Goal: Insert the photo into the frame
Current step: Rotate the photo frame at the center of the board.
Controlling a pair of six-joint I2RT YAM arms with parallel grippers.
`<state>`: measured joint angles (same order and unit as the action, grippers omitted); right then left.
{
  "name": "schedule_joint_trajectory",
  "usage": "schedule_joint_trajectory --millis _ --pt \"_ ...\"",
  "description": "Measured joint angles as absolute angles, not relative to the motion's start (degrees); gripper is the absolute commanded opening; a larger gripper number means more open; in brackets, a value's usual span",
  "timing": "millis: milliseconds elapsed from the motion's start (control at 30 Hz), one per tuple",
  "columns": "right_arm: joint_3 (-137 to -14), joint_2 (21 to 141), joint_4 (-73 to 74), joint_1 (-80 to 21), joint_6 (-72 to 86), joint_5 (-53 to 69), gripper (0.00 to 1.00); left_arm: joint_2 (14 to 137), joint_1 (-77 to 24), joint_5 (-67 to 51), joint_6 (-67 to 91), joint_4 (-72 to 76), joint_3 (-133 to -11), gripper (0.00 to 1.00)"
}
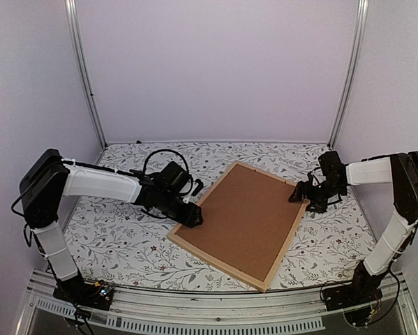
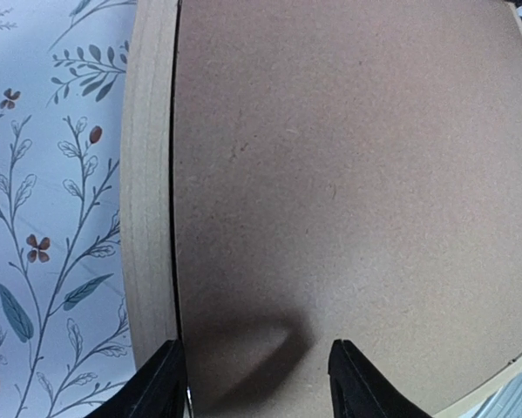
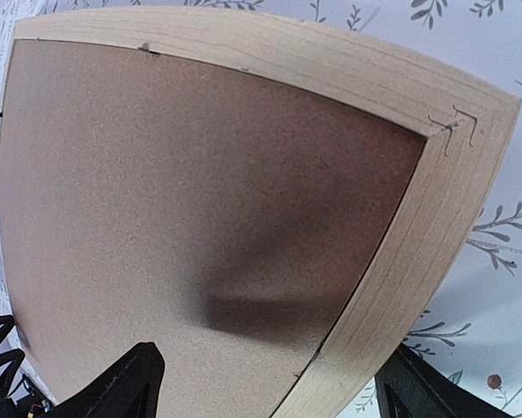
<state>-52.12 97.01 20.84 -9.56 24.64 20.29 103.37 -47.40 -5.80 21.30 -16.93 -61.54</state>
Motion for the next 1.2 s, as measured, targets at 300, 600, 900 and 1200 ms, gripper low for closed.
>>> schedule_joint_trajectory --millis 300,600,900,1200 --pt "-51.46 97.08 18.31 -9.30 25.12 19.18 0.86 103.81 -46.81 -10.39 22.57 -16.05 -61.60 0.56" --pt "-51.48 97.91 15.27 -9.41 26.20 17.04 0.85 107.07 -48.86 -8.03 22.04 -21.98 -67.51 0.56" --pt "-53.76 100.01 14.52 -9.43 26.13 14.31 0.85 110.78 -53.84 -0.84 20.84 -28.62 -73.84 0.56" --pt "-56.55 102.24 15.25 -9.50 25.19 12.27 0.84 114.61 -57.89 4.01 18.48 -35.27 -80.05 0.58"
